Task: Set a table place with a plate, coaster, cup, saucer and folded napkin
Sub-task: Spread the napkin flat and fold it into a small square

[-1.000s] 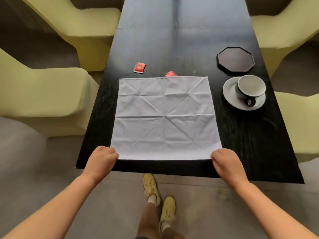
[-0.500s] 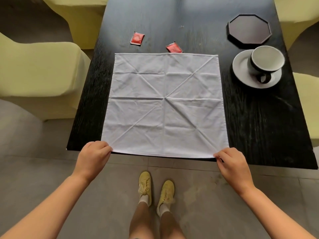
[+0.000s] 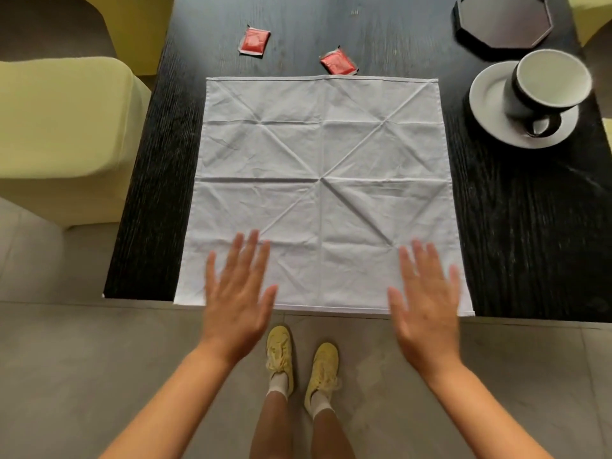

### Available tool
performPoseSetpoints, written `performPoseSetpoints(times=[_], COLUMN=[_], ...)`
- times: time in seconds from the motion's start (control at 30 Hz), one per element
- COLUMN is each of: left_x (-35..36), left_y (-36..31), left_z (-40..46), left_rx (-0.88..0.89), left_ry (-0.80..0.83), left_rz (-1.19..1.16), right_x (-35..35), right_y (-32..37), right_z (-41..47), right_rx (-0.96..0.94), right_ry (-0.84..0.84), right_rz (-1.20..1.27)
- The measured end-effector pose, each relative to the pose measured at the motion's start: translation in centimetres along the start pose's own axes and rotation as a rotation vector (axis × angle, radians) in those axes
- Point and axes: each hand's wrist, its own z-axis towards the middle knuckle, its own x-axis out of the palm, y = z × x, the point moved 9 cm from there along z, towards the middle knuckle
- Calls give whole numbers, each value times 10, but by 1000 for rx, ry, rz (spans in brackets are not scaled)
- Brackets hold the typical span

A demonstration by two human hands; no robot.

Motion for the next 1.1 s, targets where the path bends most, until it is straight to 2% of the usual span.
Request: performPoseSetpoints(times=[0.1,0.2,0.33,0.47,0.6,0.73,0.8,0.87,0.93,1.0,1.1], left_x=[39,70,71,57,38,27,28,36,47,50,51], left_y=[-40,-41,-16,34,77,93,84,53,12,-11,-5], left_z=[40,61,64,63,59,59,62,75,90,103,136], left_rx=[-49,-114,-79,-124,-160,-392,-494,-357,-71,130,143], left_ry=[112,191,183,183,172,98,63,75,118,119,118], left_rz=[31,85,110,98,91,111,83,63,74,121,167], right_x=[47,81,80,61,40,33,43,66,84,93,97], right_y=[41,42,9,-42,-76,-77,-47,6,53,71,67], right_z=[25,36,39,42,41,43,51,63,78,95,128], right_rx=[41,59,68,195,218,403,404,217,17,-46,-35], right_ry=[171,281,289,277,270,212,209,262,290,291,280], right_rz=[-36,-165,-256,-235,-311,-342,-280,-219,-200,-222,-265])
